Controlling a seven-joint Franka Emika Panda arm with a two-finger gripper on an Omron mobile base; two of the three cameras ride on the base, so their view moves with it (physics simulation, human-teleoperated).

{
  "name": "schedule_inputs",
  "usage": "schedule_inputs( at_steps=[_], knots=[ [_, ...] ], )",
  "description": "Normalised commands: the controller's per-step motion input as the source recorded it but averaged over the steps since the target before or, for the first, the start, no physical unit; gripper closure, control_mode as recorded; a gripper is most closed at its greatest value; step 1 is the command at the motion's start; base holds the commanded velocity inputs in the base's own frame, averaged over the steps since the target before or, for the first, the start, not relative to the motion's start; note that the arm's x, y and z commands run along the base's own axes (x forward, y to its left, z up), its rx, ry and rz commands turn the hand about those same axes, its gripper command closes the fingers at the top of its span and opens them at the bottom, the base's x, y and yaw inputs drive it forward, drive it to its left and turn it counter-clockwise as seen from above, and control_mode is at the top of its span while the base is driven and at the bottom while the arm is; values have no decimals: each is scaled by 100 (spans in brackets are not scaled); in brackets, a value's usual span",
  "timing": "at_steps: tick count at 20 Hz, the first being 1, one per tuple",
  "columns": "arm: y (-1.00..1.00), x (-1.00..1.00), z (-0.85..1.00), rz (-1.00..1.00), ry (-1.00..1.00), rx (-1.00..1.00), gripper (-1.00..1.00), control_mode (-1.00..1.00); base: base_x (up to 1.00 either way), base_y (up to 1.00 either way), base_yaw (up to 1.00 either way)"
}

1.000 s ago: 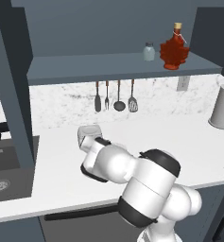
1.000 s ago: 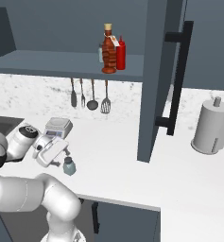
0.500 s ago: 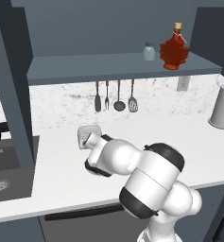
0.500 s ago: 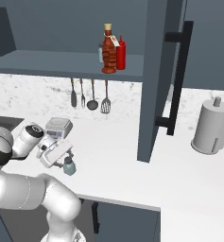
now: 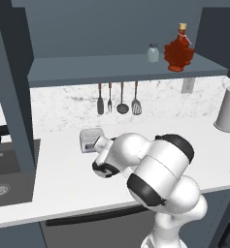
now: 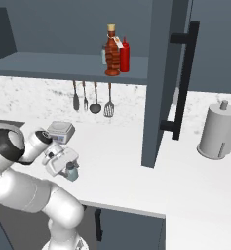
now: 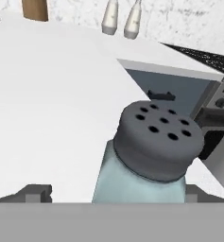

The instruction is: Put the shaker and condiment bottle from the counter next to their counterparts in the cabinet.

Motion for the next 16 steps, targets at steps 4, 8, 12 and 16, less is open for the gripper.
schedule_inputs(
  at_steps=[4, 8, 12, 16],
  knots=[
    [4, 0, -26, -3, 11, 1, 100, -100, 0, 0, 0],
    [0, 0, -11, 0, 0, 0, 100, -100, 0, 0, 0],
    [0, 0, 18, 9, 0, 0, 100, -100, 0, 0, 0],
    [0, -1, 50, 33, -2, 0, 100, -100, 0, 0, 0]
  ],
)
